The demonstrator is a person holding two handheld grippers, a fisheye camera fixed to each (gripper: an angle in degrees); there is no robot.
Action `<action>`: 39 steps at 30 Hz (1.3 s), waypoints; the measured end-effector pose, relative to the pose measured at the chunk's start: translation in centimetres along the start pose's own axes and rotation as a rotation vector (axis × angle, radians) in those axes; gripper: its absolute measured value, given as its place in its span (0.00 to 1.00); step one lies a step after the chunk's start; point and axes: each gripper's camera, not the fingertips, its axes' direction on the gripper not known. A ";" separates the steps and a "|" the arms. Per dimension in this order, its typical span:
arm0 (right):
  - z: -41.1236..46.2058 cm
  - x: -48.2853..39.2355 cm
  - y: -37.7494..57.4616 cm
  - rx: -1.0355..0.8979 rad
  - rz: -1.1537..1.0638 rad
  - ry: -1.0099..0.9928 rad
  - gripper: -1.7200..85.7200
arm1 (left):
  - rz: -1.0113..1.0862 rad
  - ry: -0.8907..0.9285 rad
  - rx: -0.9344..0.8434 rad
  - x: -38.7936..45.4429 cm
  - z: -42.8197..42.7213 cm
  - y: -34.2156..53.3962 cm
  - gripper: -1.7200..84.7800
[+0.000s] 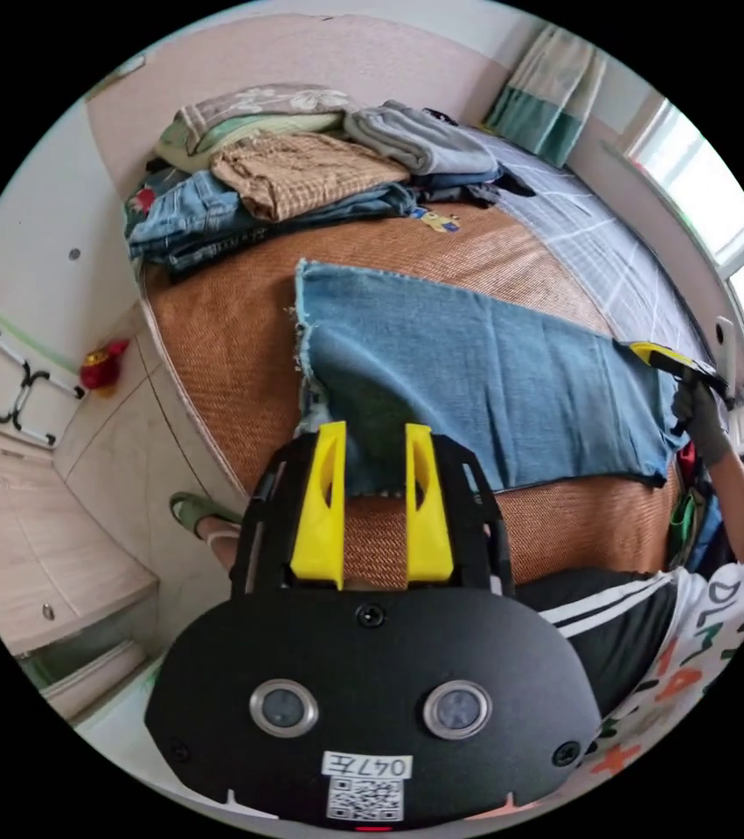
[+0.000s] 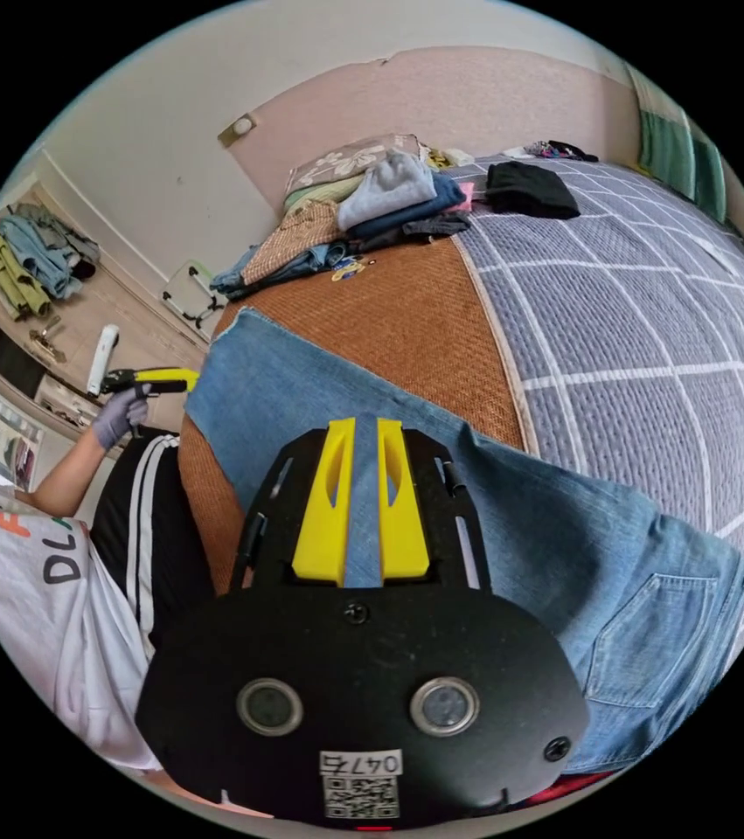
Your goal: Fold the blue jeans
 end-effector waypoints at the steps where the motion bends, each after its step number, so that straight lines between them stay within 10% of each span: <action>1: 0.3 0.0 0.1 0.000 -0.004 -0.008 0.03 | -0.010 -0.028 -0.002 0.1 0.3 0.2 0.18; 25: 7.6 2.5 7.7 -0.004 -0.059 -0.058 0.02 | -0.021 -0.072 0.021 9.1 4.1 1.7 0.03; 39: -6.5 11.0 16.4 0.150 0.243 0.520 0.02 | -0.115 -0.126 0.052 0.7 2.7 0.3 0.02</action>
